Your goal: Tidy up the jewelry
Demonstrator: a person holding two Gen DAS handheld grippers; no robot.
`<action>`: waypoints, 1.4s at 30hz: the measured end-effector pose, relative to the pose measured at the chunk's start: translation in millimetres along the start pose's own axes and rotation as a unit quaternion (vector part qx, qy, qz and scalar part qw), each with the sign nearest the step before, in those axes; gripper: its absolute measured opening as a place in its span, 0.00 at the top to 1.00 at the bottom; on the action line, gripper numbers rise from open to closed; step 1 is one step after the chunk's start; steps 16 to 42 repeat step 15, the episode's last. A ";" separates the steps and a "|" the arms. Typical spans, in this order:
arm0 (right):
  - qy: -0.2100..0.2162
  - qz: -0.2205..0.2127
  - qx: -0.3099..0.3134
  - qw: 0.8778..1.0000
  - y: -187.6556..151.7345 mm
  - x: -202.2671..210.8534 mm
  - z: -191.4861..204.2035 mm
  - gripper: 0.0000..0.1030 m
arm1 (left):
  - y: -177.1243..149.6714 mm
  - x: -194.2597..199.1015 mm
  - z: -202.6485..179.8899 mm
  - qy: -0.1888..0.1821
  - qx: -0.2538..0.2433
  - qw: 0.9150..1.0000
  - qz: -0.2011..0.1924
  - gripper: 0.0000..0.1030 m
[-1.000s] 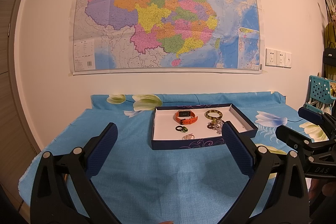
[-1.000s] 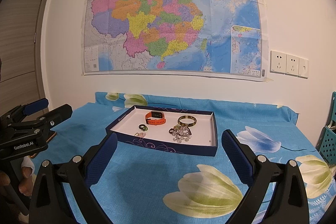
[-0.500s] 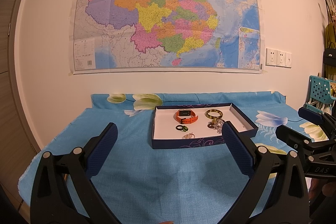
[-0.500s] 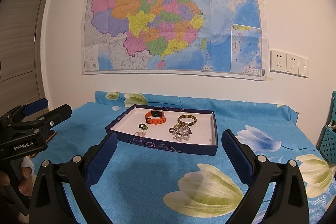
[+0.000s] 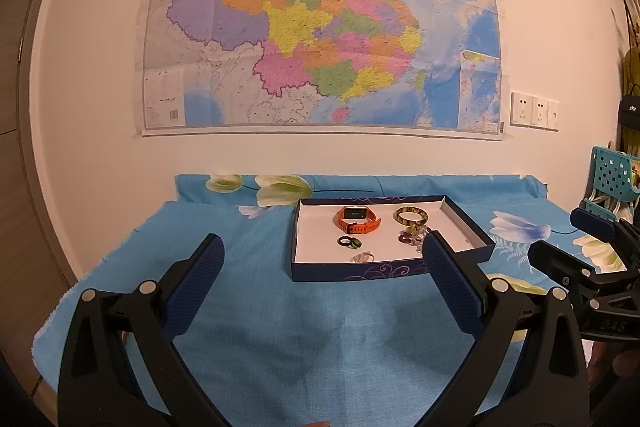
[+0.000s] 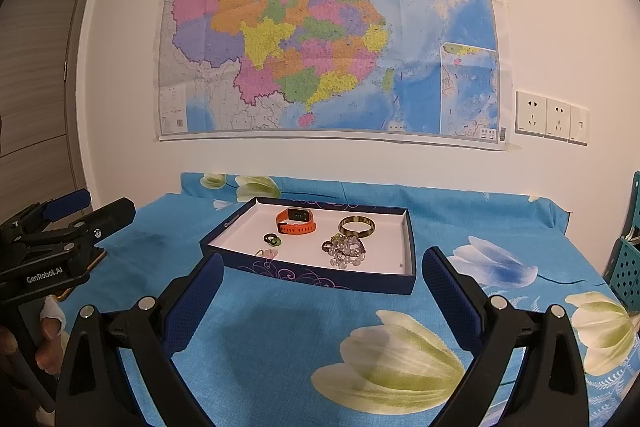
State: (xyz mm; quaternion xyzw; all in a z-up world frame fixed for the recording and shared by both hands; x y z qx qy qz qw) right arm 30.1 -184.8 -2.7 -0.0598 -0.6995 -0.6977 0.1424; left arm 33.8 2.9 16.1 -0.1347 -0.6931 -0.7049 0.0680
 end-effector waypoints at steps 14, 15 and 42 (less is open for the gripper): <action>-0.025 0.077 0.010 0.997 -13.7 -32.8 -33.8 0.07 | -18.4 -31.8 12.2 -0.008 0.013 0.998 0.064 0.05; -0.033 0.103 0.008 0.994 -18.6 -42.4 -45.5 0.07 | -21.6 -37.0 15.7 -0.007 0.014 0.997 0.074 0.05; -0.033 0.103 0.008 0.994 -18.6 -42.4 -45.5 0.07 | -21.6 -37.0 15.7 -0.007 0.014 0.997 0.074 0.05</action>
Point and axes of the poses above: each gripper's, at about its wrist camera, not at the fingertips, and x roughly against the way its jaws point, z to its left, y to its top, the point moved 4 cm from there along -x, roughly the way its jaws point, and after that the axes turned 3 degrees about -y, right-handed, at the moved point
